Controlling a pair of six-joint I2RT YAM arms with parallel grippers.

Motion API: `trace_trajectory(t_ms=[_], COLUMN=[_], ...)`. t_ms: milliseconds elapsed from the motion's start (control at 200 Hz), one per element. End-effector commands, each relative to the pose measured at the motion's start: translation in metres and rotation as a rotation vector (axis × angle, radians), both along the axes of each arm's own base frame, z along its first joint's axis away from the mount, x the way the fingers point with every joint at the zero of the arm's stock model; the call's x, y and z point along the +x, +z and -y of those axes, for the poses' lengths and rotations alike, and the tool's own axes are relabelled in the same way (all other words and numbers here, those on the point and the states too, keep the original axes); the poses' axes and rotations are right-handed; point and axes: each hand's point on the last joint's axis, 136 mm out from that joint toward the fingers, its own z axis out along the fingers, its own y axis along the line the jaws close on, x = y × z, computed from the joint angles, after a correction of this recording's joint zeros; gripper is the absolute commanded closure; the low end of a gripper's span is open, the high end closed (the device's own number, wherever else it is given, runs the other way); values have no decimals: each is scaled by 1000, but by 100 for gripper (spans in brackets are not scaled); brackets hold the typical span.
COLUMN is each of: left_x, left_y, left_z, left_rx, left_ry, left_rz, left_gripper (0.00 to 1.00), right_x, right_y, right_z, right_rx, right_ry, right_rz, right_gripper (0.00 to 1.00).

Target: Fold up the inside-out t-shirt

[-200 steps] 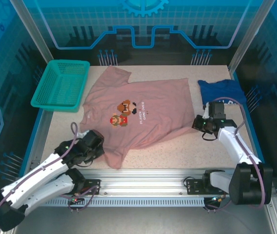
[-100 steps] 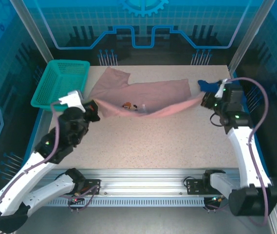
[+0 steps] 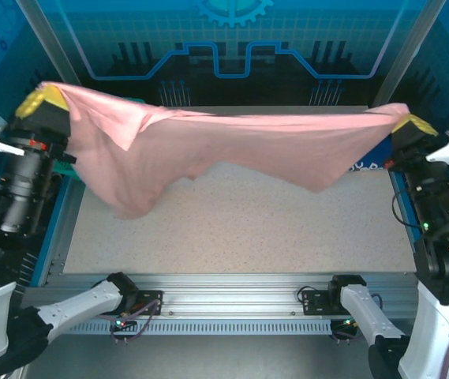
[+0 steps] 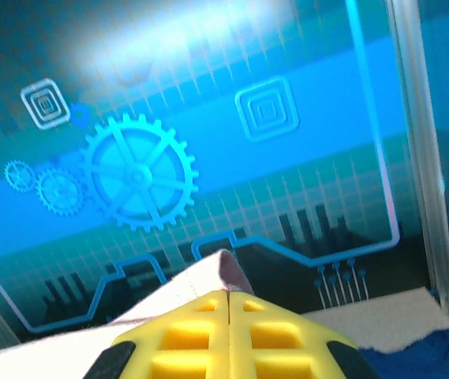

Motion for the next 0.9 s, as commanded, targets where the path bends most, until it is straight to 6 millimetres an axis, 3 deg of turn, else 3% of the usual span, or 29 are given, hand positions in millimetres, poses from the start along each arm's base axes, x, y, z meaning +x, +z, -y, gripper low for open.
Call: trace_trajectory(t_ms=[0,135,275,325,445,585,635,705,730,760,815,895], left_x=[44,102,192,228,319,430,466,505,515,523,530,527], left_y=[-5,-13,-64,-88,-164,-283,-318,-358,-362,-368,-378,-386], left_z=[18,24,20,22,28,28,33,41,43,46,48,47], left_rx=[169,241,223,231,255,262,253,227,211,191,158,117], left_ry=[128,241,225,212,187,167,141,118,108,95,90,78], left_rz=[-76,-169,-352,-412,-565,-736,-772,-791,-767,-749,-744,-772], left_gripper=[100,100,100,100,100,100,88,68,57,47,38,29], right_x=[-2,25,87,122,212,333,378,431,447,459,473,467], right_y=[6,10,-12,-30,-88,-192,-234,-280,-298,-316,-340,-353], right_z=[11,15,19,21,21,16,11,4,0,-3,-11,-21], right_rx=[-47,-69,-99,-106,-110,-99,-80,-59,-50,-48,-46,-78], right_ry=[-74,-89,-102,-101,-85,-72,-47,-11,17,30,74,107], right_rz=[-17,-28,-96,-136,-247,-393,-452,-524,-561,-602,-666,-746], right_gripper=[100,100,100,100,100,100,100,88,82,75,67,61])
